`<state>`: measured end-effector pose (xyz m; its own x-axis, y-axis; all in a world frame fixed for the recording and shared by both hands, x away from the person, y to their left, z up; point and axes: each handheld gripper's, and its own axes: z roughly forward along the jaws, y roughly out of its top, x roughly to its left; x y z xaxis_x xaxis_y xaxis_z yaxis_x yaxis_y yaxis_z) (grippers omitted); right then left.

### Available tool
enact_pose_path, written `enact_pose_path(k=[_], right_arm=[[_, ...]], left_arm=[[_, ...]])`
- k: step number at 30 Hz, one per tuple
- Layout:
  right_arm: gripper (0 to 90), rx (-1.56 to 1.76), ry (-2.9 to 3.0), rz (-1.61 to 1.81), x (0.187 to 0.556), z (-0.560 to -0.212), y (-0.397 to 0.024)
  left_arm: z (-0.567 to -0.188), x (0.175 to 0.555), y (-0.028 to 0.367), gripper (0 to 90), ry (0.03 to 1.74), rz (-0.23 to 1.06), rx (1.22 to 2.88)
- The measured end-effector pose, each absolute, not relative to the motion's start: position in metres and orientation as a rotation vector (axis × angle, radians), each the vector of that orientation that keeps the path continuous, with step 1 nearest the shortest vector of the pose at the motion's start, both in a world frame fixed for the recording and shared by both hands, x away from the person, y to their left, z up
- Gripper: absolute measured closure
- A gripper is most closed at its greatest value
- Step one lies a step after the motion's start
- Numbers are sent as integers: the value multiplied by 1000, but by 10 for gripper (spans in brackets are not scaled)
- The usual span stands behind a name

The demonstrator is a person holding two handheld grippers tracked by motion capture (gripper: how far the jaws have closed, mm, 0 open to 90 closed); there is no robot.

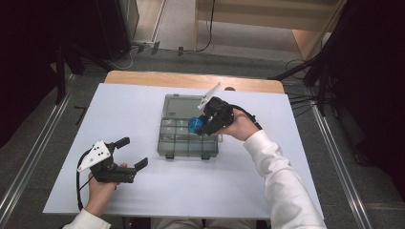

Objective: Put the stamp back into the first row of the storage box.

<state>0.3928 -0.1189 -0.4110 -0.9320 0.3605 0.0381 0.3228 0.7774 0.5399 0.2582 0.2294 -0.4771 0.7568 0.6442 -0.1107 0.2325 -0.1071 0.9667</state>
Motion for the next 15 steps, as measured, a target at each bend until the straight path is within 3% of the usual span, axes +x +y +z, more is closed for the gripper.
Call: enact_pose_path(k=[15], right_arm=[[416,428,2898,871,424,-425,-106]], left_arm=[[-477,259,231,0,700,369,1667]])
